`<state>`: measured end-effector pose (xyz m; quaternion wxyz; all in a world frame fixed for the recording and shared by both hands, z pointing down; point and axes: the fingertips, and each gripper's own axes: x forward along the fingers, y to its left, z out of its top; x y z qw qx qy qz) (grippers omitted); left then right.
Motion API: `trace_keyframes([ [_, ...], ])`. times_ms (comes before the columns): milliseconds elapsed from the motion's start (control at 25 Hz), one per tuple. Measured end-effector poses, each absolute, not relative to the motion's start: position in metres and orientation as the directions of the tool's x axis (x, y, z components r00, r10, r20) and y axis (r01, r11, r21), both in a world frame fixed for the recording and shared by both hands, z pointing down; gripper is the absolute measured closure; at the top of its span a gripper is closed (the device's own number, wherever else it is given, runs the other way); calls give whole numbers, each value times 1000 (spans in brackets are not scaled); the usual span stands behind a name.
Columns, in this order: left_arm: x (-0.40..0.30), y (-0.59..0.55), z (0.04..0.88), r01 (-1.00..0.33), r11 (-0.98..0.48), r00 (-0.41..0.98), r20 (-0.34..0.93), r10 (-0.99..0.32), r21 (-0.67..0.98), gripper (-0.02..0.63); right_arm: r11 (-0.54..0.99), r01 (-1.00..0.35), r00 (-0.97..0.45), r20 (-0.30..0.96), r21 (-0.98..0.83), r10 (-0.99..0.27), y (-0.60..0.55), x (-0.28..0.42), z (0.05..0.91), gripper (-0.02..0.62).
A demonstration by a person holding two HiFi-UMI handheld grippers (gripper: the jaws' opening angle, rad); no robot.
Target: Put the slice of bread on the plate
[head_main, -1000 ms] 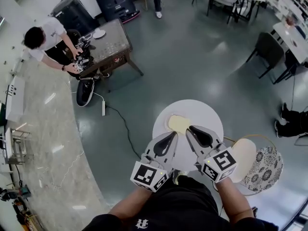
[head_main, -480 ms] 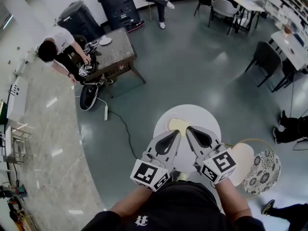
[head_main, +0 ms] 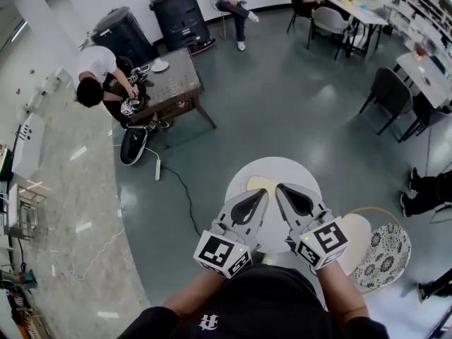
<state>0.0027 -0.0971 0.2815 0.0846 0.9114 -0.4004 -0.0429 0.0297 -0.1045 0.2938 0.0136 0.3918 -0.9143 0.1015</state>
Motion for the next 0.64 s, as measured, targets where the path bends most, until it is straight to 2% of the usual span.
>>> trace_keyframes([
  [640, 4, -83, 272, -731, -660, 665, -37, -746, 173, 599, 688, -711, -702, 93, -143, -706, -90, 31, 284, 589],
])
